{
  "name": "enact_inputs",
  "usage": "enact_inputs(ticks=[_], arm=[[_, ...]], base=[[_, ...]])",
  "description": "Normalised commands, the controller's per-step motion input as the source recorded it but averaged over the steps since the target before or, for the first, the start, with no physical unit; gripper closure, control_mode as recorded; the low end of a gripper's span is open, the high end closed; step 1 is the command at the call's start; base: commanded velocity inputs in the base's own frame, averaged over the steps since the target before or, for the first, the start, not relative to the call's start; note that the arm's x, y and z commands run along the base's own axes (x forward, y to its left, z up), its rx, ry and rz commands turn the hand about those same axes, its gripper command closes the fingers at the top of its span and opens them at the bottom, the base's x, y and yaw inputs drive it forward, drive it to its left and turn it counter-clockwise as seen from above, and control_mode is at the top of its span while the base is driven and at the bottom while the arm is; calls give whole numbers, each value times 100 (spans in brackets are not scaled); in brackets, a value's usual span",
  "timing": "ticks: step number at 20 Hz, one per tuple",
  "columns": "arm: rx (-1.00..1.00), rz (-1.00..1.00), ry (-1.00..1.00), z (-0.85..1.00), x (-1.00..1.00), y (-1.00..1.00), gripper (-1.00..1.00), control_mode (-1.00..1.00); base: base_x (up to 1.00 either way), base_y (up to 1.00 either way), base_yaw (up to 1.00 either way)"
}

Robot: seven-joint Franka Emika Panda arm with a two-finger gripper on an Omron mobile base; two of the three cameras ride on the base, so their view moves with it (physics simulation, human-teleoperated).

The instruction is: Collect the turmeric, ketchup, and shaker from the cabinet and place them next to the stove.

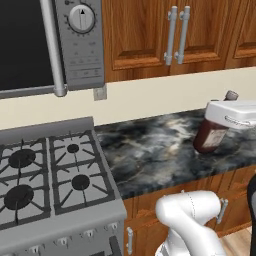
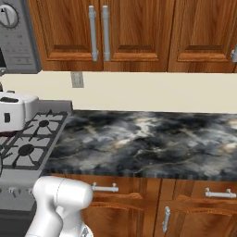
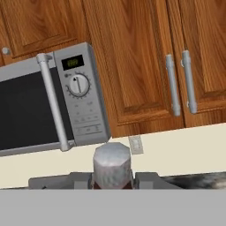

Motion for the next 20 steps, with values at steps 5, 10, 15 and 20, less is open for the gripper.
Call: enact_inputs(ticks=[5,10,15,20], arm=[[-2,13,-3,-12,14,0,100,-100],[-3,37,-1,-45,36,0,100,-100],[-1,26,1,-53,18,2,100,-100],[-7,8,0,-51,15,12,100,-100]], base=[[22,0,11],[0,0,0],[0,0,0],[0,0,0]])
